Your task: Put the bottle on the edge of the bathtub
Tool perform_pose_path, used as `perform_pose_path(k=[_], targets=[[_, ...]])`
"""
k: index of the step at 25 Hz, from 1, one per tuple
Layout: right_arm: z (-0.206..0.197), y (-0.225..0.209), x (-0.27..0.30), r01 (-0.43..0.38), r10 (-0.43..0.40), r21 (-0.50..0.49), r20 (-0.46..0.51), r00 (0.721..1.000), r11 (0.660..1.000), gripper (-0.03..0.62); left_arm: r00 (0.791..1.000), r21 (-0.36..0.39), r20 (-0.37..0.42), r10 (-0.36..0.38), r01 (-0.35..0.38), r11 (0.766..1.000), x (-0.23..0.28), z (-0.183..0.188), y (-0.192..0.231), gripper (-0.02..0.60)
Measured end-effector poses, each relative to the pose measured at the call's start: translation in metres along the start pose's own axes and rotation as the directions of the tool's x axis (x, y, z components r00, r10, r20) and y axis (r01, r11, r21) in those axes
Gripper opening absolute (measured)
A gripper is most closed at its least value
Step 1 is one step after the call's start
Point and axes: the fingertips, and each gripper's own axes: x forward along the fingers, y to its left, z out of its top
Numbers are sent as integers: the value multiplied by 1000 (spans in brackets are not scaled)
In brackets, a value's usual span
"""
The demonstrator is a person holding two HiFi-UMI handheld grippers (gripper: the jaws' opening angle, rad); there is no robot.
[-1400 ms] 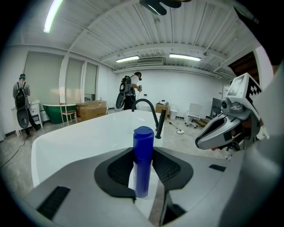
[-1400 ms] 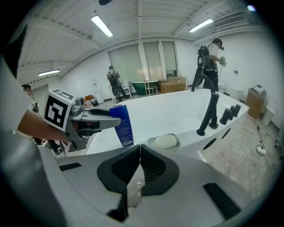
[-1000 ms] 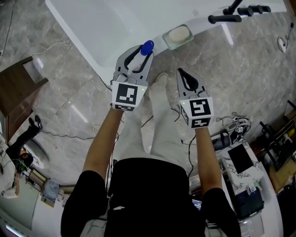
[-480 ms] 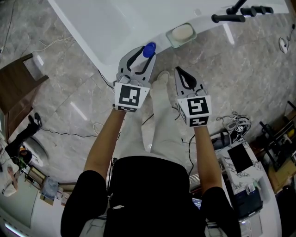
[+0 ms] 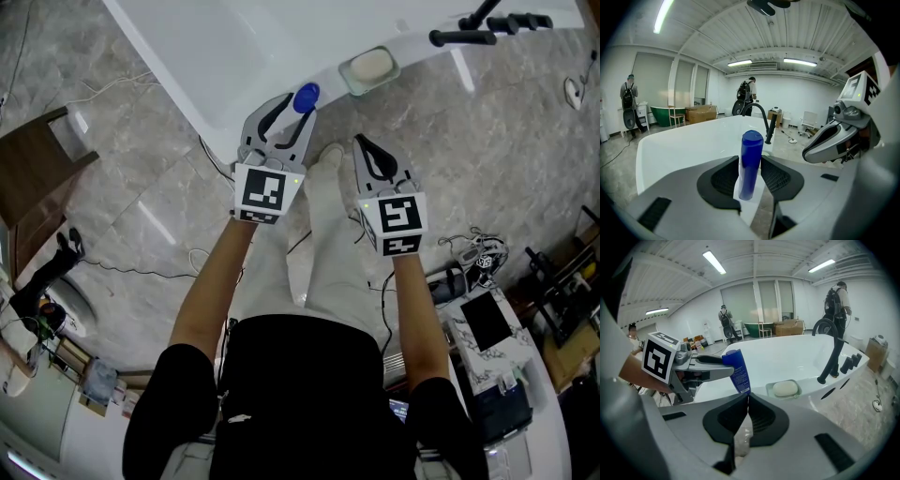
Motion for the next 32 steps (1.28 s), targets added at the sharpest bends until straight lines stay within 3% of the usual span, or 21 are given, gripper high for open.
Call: perform_pose_path(k=[10,17,24,32], targets=[[11,2,-9,4,-4,-8,20,1000,1000,23,1000,10,-29,-1,2,1000,-13,2,-4,144],[42,5,-31,18,-17,-20,64,998,1000,23,999,-16,-37,-10,9,1000,-43,25,-5,83],[87,12,-71,52,-45,-43,143,989,998,23,999,-29,-48,-19,18,999,-82,70,-3,33],[160,21,-137,98,-74,-71,286,955,993,22,998,-2,52,-36,36,999,-124,174,-8,14]])
